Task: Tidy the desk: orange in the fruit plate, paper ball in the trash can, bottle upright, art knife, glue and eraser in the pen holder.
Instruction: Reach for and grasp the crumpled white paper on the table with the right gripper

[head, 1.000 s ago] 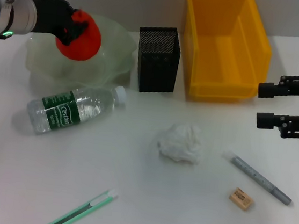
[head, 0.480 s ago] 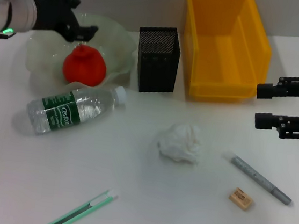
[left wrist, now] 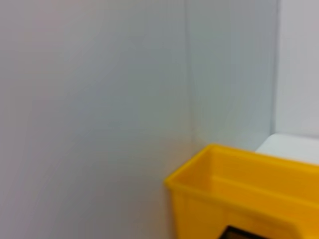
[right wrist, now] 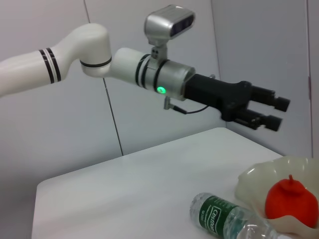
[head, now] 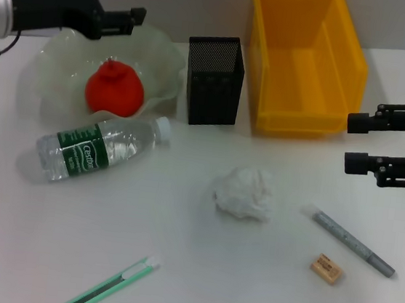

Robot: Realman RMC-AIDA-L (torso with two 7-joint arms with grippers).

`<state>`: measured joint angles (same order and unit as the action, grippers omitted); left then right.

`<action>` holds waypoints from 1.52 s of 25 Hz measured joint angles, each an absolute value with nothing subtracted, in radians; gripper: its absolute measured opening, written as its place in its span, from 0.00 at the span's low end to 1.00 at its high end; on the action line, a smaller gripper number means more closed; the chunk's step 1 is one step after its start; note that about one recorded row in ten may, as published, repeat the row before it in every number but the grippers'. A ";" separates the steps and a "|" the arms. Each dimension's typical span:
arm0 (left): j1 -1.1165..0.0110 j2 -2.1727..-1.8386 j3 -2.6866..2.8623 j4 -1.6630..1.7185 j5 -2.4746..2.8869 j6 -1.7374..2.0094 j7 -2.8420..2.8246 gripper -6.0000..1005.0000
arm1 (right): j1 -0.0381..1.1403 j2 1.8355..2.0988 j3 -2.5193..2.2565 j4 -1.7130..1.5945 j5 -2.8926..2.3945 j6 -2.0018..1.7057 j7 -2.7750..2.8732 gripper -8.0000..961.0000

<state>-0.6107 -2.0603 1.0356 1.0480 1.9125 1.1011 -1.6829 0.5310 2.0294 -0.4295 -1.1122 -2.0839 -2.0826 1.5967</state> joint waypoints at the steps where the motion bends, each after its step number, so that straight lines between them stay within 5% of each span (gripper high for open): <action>1: -0.603 -2.060 1.019 1.048 1.898 1.139 -1.676 0.70 | 0.532 2.029 -0.429 -1.112 -2.084 -2.082 1.597 0.69; 16: -0.518 -2.033 0.902 0.892 1.834 1.538 -1.564 0.70 | 0.542 2.030 -0.470 -1.145 -2.104 -2.029 1.667 0.69; 38: -0.564 -2.060 0.908 0.796 1.877 1.442 -1.481 0.70 | 0.772 2.044 -0.908 -1.119 -2.399 -1.748 2.113 0.69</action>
<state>-0.5637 -2.0602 0.9082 0.7963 1.8772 1.4419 -1.4805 0.7720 2.0443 -0.9085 -1.1193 -2.3988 -1.7485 2.1134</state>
